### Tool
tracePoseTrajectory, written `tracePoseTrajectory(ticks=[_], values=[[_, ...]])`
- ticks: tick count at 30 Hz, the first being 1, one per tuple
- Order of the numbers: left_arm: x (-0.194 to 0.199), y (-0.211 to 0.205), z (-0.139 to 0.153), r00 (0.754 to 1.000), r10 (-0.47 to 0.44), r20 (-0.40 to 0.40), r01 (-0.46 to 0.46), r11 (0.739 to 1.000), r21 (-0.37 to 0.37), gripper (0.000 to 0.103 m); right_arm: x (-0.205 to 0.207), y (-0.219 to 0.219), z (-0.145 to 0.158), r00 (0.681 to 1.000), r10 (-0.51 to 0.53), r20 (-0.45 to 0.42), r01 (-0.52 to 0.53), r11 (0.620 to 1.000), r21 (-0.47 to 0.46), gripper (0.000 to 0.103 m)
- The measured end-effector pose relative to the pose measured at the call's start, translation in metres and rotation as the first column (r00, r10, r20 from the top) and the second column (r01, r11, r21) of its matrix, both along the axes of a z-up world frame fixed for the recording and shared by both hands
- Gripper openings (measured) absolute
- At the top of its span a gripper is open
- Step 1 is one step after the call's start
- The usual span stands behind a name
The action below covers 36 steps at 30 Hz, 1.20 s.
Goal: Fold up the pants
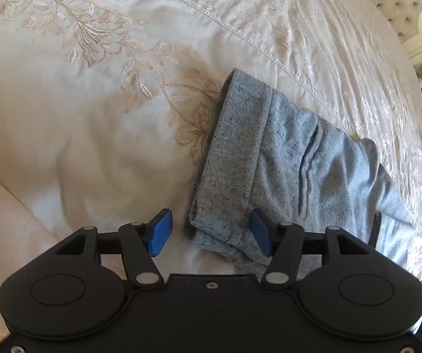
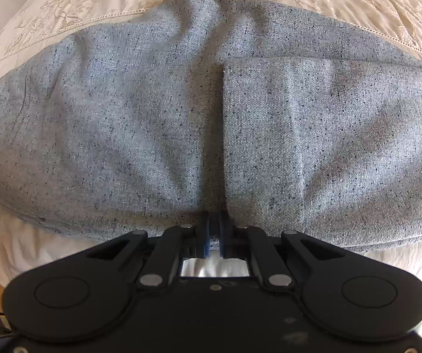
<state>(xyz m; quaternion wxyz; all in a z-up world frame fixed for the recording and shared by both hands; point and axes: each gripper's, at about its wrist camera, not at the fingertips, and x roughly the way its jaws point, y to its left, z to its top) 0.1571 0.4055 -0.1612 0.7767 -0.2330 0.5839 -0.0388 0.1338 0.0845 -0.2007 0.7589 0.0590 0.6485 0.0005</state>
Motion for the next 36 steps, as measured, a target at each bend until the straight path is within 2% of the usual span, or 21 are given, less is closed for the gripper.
tracePoseTrajectory(ticks=[2, 5, 8, 11, 13, 14, 15, 18, 21, 24, 28, 34, 36], values=[[0.001, -0.011, -0.003, 0.999, -0.045, -0.003, 0.045, 0.999, 0.029, 0.064, 0.001, 0.001, 0.001, 1.000, 0.000, -0.002, 0.000, 1.000, -0.002, 0.006], [0.006, -0.022, -0.013, 0.997, -0.069, -0.017, 0.070, 0.997, 0.025, 0.074, 0.001, 0.000, -0.001, 1.000, 0.001, -0.003, -0.001, 1.000, -0.001, 0.006], [0.015, -0.032, -0.023, 0.997, -0.066, -0.046, 0.066, 0.998, 0.010, 0.087, 0.000, -0.001, -0.001, 1.000, 0.002, -0.002, -0.002, 1.000, -0.002, 0.006], [0.020, -0.039, -0.029, 0.997, -0.038, -0.065, 0.039, 0.999, 0.023, 0.089, -0.001, -0.001, -0.002, 1.000, 0.000, 0.005, 0.000, 1.000, -0.002, 0.006], [0.020, -0.039, -0.025, 0.998, -0.001, -0.055, 0.002, 1.000, 0.018, 0.079, -0.004, -0.001, -0.001, 1.000, -0.009, 0.013, 0.009, 1.000, -0.001, 0.006], [0.020, -0.039, -0.021, 0.999, 0.017, -0.037, -0.016, 1.000, 0.018, 0.057, -0.005, -0.002, 0.000, 1.000, -0.015, 0.019, 0.015, 1.000, 0.000, 0.006], [0.019, -0.037, -0.016, 0.999, 0.025, -0.027, -0.024, 1.000, 0.011, 0.045, -0.007, -0.001, 0.001, 1.000, -0.018, 0.026, 0.018, 1.000, -0.001, 0.006], [0.016, -0.037, 0.003, 0.999, 0.032, 0.016, -0.032, 0.999, 0.012, 0.029, -0.014, 0.002, 0.003, 0.999, -0.007, 0.047, 0.008, 1.000, -0.013, 0.006], [0.012, -0.039, 0.026, 0.996, 0.031, 0.082, -0.032, 0.999, 0.006, 0.024, -0.021, 0.005, 0.006, 0.998, -0.014, 0.066, 0.016, 1.000, -0.026, 0.006], [0.013, -0.047, 0.046, 0.992, 0.027, 0.125, -0.030, 0.999, 0.021, 0.023, -0.026, 0.009, 0.013, 0.997, 0.024, 0.075, -0.022, 0.999, -0.032, 0.007], [0.011, -0.060, 0.075, 0.980, 0.003, 0.198, -0.011, 0.999, 0.041, 0.022, -0.030, 0.001, 0.020, 0.998, 0.008, 0.070, -0.009, 1.000, 0.015, 0.007], [0.005, -0.098, 0.120, 0.946, -0.100, 0.308, 0.082, 0.994, 0.072, 0.021, -0.030, -0.011, 0.001, 1.000, 0.000, -0.011, 0.001, 0.997, 0.082, 0.006], [-0.001, -0.115, 0.135, 0.926, -0.149, 0.348, 0.118, 0.987, 0.107, 0.021, -0.034, -0.010, -0.001, 1.000, 0.028, 0.007, -0.029, 0.996, 0.082, 0.006]])
